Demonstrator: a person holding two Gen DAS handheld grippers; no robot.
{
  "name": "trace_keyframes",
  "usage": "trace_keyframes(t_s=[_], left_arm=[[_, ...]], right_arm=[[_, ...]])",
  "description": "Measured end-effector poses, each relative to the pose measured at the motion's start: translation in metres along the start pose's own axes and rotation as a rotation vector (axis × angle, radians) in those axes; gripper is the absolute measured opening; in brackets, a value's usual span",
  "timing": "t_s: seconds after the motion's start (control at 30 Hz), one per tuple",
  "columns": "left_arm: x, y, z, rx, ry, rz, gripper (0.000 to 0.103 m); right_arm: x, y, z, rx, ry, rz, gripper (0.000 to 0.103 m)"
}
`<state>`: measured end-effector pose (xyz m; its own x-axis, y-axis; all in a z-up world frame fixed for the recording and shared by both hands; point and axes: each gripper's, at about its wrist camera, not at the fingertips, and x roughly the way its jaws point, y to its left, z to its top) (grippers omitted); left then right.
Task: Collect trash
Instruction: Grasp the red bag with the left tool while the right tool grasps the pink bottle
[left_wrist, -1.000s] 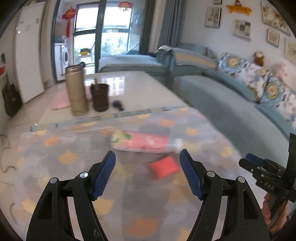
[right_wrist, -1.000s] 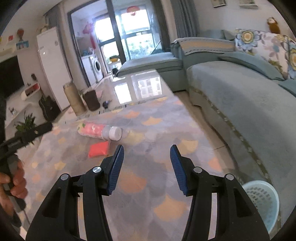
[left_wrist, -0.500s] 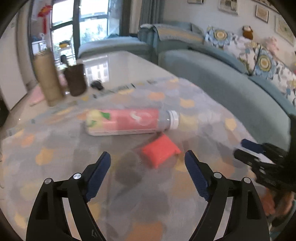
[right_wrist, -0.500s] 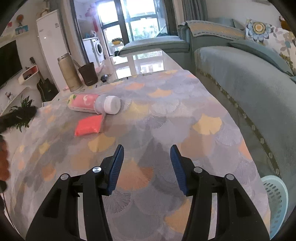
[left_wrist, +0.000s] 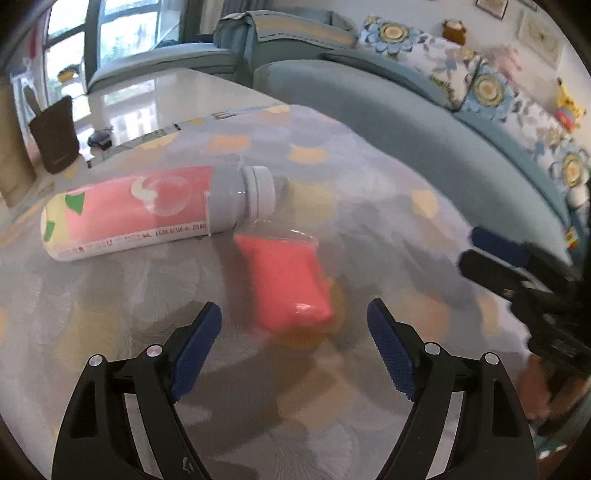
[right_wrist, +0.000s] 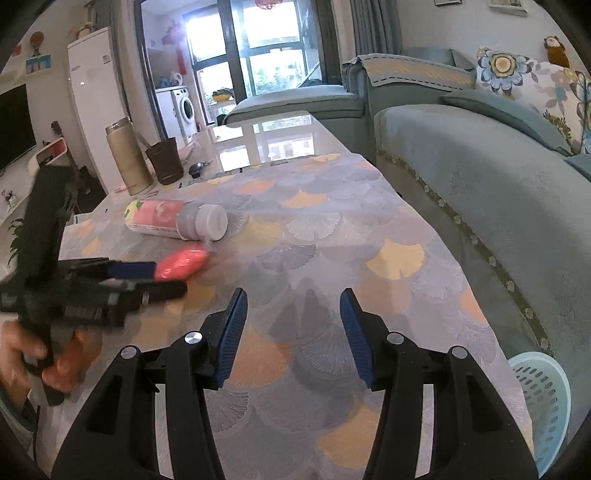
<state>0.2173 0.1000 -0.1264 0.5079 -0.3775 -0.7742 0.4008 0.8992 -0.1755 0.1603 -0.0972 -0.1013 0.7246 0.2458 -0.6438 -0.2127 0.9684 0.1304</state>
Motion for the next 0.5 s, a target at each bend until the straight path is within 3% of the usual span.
trace_keyframes(t_s=[0.2, 0.27, 0.33, 0.4, 0.5], left_arm=[[0.011, -0.003, 0.013, -0.044, -0.004, 0.062, 0.078], [0.009, -0.006, 0.012, -0.055, -0.003, 0.116, 0.069], [0.003, -0.005, 0.011, -0.067, -0.008, 0.169, 0.038], [-0.011, 0.004, 0.003, -0.124, -0.025, 0.142, 0.036], [-0.039, 0.02, -0.017, -0.19, -0.088, 0.164, 0.035]], right_arm=[[0.0, 0.0, 0.001, -0.005, 0.001, 0.003, 0.056], [0.001, -0.001, 0.001, 0.0, 0.007, 0.011, 0.058], [0.002, 0.0, 0.002, -0.001, 0.015, 0.014, 0.061], [0.007, 0.006, 0.003, -0.024, 0.041, 0.02, 0.063], [0.016, 0.022, 0.008, -0.099, 0.08, 0.066, 0.064]])
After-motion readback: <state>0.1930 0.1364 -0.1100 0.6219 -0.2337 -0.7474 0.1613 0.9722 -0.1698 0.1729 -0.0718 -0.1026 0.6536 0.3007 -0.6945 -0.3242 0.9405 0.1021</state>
